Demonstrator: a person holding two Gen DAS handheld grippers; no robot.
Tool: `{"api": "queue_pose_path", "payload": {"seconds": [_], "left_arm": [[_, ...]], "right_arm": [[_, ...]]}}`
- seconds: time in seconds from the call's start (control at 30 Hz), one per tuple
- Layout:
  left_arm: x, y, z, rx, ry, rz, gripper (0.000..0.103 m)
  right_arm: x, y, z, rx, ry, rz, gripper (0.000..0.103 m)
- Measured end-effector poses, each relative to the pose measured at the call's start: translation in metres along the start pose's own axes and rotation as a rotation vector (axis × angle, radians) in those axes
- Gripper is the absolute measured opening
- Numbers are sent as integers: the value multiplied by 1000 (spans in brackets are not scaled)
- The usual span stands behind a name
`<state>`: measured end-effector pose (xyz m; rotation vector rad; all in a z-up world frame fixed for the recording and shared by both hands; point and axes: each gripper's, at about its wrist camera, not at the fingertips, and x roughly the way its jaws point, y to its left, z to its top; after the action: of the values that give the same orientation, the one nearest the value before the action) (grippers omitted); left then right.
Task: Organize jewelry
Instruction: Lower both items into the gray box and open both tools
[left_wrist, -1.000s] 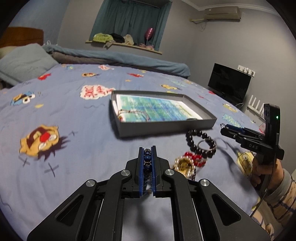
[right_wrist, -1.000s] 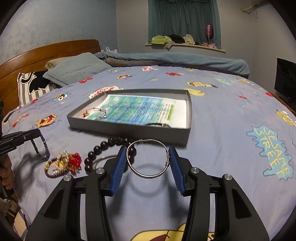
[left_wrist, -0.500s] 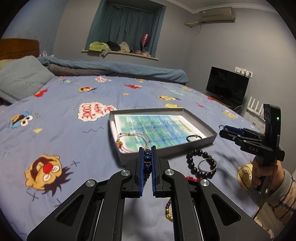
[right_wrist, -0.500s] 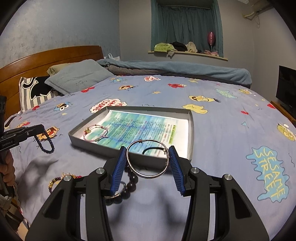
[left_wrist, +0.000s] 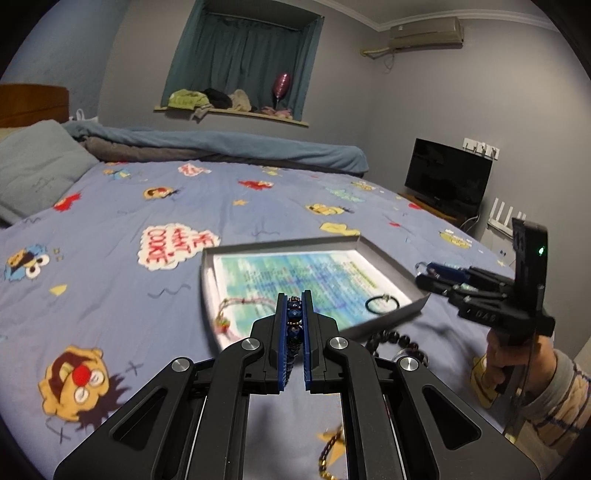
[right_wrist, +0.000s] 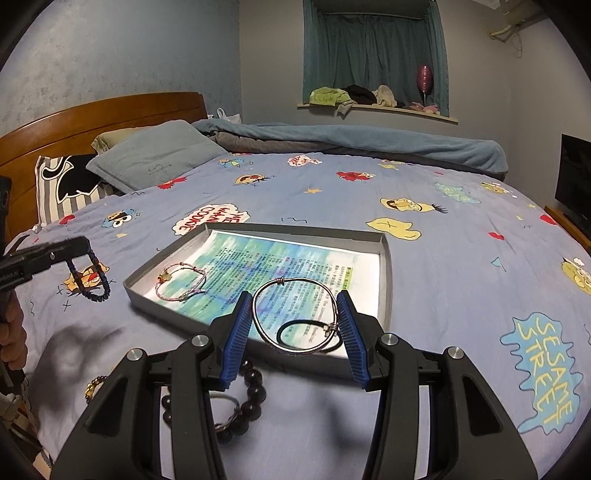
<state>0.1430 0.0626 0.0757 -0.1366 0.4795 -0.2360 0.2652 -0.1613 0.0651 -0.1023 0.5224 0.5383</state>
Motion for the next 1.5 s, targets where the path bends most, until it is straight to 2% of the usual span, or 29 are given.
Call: {"api": "queue_pose_path", "payload": {"seconds": [0.37, 0.87, 1.3, 1.37, 1.4, 1.47, 1.5], "left_arm": [[35, -4, 29, 8, 2, -34, 7], [101, -4, 5, -14, 112, -39, 7], [116, -1, -11, 14, 148, 14, 8], [116, 1, -13, 7, 149, 17, 12], [115, 1, -15, 3, 145, 18, 20], [114, 2, -16, 0, 138, 19, 28], [113, 2, -17, 2, 134, 19, 38]], "right_arm": [[43, -10, 0, 11, 45, -2, 47], [62, -19, -12, 42, 81, -13, 47], [67, -19, -15, 40, 94, -25, 47], [68, -19, -16, 39, 96, -25, 48], [68, -19, -16, 38, 96, -25, 48], [67, -18, -16, 33, 94, -25, 50], [67, -17, -17, 29, 92, -21, 52]]}}
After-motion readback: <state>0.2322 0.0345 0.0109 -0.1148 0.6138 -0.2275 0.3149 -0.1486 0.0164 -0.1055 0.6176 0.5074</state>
